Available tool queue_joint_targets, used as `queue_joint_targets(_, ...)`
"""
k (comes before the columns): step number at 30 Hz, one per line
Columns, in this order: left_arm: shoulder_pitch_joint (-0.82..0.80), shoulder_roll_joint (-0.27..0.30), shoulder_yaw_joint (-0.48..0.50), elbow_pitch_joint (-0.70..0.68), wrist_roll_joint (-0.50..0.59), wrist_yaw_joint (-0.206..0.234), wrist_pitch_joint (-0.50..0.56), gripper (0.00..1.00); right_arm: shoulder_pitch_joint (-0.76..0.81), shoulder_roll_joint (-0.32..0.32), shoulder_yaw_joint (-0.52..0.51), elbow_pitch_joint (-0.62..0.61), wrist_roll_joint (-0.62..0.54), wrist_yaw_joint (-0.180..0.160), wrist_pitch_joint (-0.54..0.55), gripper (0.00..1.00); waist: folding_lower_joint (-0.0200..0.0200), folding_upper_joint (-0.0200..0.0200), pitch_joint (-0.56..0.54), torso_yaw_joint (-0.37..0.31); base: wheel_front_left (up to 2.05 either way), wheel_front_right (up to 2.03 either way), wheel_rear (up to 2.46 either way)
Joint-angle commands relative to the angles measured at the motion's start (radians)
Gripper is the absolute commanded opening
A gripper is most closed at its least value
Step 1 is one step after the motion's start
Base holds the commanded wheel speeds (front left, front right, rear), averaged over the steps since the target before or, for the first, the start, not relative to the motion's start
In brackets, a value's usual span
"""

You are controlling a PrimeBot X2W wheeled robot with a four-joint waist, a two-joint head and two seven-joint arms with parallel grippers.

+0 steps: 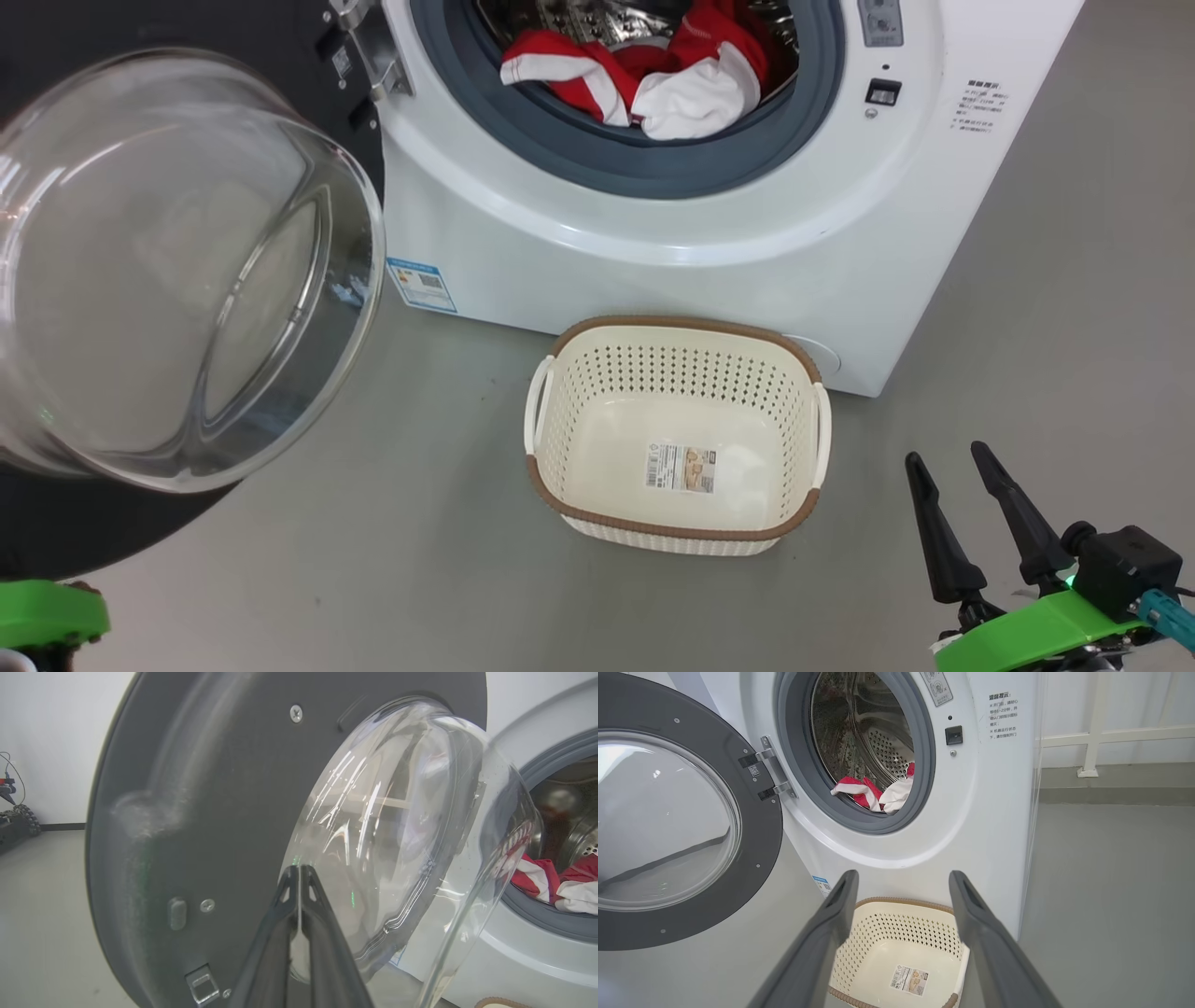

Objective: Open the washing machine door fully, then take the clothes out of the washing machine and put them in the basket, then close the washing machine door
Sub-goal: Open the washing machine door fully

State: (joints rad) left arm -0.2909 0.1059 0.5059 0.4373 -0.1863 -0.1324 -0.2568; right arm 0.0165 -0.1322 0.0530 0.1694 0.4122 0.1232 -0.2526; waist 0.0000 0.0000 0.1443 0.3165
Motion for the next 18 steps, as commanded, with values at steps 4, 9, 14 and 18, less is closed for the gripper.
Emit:
queue_joint_targets(4,0.047,0.024,0.006,-0.065,-0.031,0.002,-0.005,0.16,0.001,0.002,0.022,-0.022,-0.007,0.008,-0.009,1.0,0.0,0.0,-0.027,-0.007,0.0,0.0,0.0)
queue_joint_targets(9,0.116,0.002,-0.058,-0.119,-0.068,0.002,-0.005,0.49,0.009,0.01,0.014,-0.027,-0.002,0.008,-0.009,1.0,0.0,0.0,-0.037,-0.022,0.0,0.0,0.0)
queue_joint_targets(14,0.173,-0.008,-0.138,-0.156,-0.096,0.002,-0.005,1.0,0.011,0.014,0.004,-0.034,0.001,0.008,-0.009,1.0,0.0,0.0,-0.041,-0.055,0.0,0.0,0.0)
queue_joint_targets(18,0.195,-0.004,-0.191,-0.179,-0.109,0.002,-0.005,1.0,0.016,0.018,-0.007,-0.036,0.003,0.008,-0.009,1.0,0.0,0.0,-0.046,-0.082,0.0,0.0,0.0)
